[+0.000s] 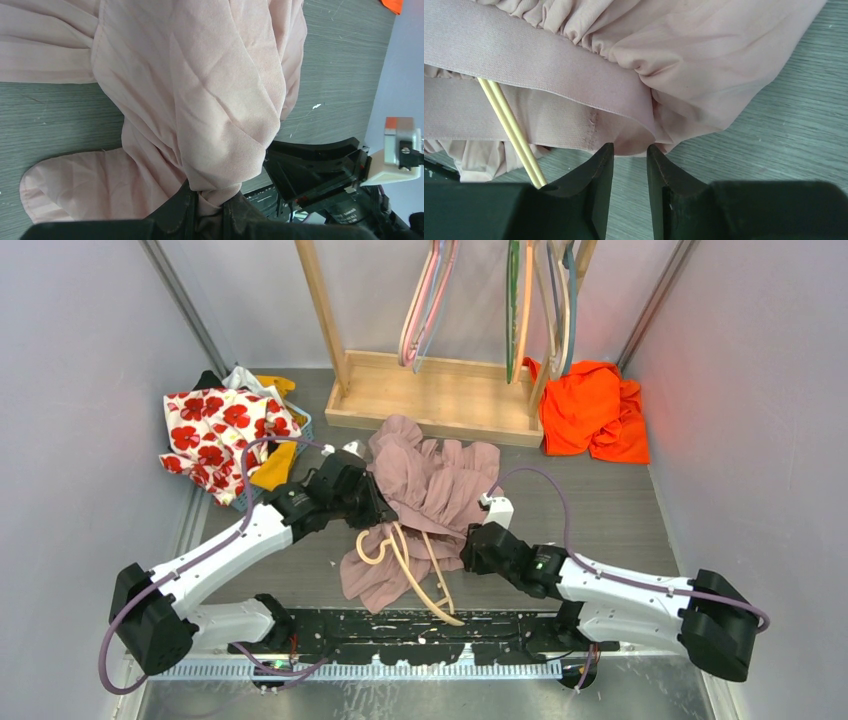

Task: Place the skirt on the hanger
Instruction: Hang the skirt on the hanger.

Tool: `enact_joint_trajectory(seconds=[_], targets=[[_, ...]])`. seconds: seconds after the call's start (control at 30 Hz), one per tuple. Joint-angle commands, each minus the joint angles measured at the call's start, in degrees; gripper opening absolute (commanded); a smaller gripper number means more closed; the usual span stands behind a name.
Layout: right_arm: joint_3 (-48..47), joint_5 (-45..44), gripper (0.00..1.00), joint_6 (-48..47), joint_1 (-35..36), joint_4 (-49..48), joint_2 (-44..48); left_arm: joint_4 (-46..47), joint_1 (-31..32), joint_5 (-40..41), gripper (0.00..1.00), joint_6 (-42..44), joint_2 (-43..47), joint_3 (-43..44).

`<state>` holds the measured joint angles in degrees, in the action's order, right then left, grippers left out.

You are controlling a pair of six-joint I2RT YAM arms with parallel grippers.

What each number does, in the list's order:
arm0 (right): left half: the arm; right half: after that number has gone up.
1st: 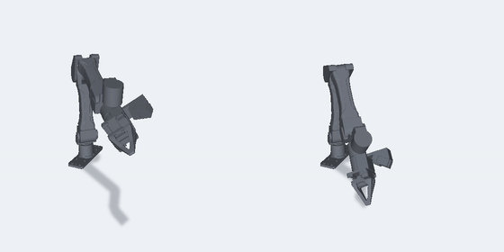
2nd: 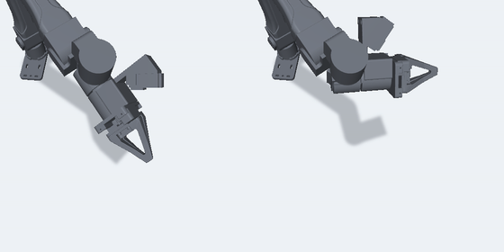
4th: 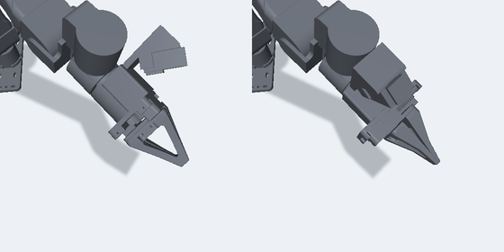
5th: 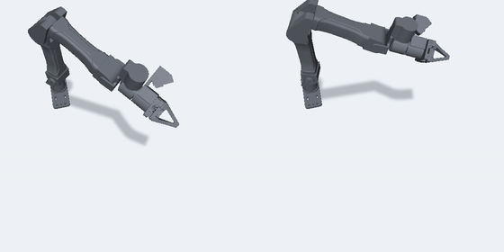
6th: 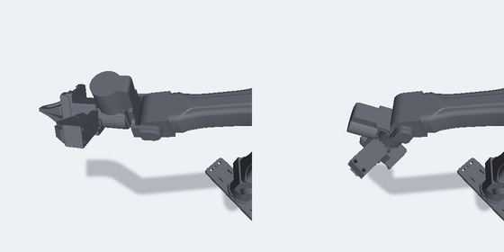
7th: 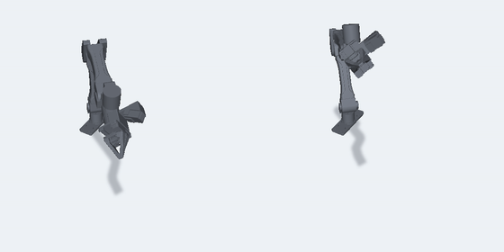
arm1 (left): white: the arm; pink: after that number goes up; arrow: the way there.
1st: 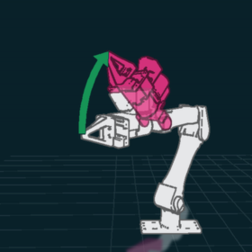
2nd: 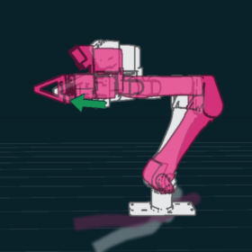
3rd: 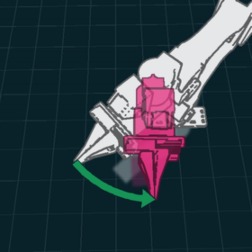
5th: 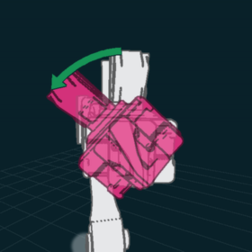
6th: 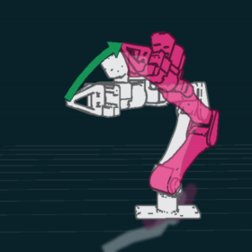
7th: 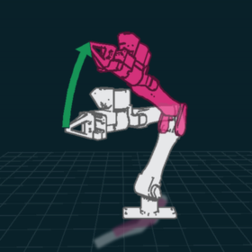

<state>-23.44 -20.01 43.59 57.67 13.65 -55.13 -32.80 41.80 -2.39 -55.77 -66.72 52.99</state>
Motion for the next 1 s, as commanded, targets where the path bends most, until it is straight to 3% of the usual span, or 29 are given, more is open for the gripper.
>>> enact_joint_trajectory(seconds=[0.0,0.6,0.9,0.97], targets=[[-0.31,-0.81,0.36,1.13,-0.24,-5.44,-2.82,5.68,-0.5,-0.55,0.0,-1.5,1.14,0.36],[-1.07,-4.74,0.41,0.03,-3.72,-6.36,-3.08,6.82,-1.08,-1.81,0.0,-1.85,0.65,-0.28],[-1.96,-0.85,0.35,-0.02,-4.5,-10.98,-9.09,10.17,-2.02,-2.65,0.0,-4.42,0.92,-1.77],[-1.7,-0.48,0.23,-0.16,-4.57,-11.6,-9.44,11.57,-2.36,-2.85,0.0,-5.41,1.01,-2.34]])
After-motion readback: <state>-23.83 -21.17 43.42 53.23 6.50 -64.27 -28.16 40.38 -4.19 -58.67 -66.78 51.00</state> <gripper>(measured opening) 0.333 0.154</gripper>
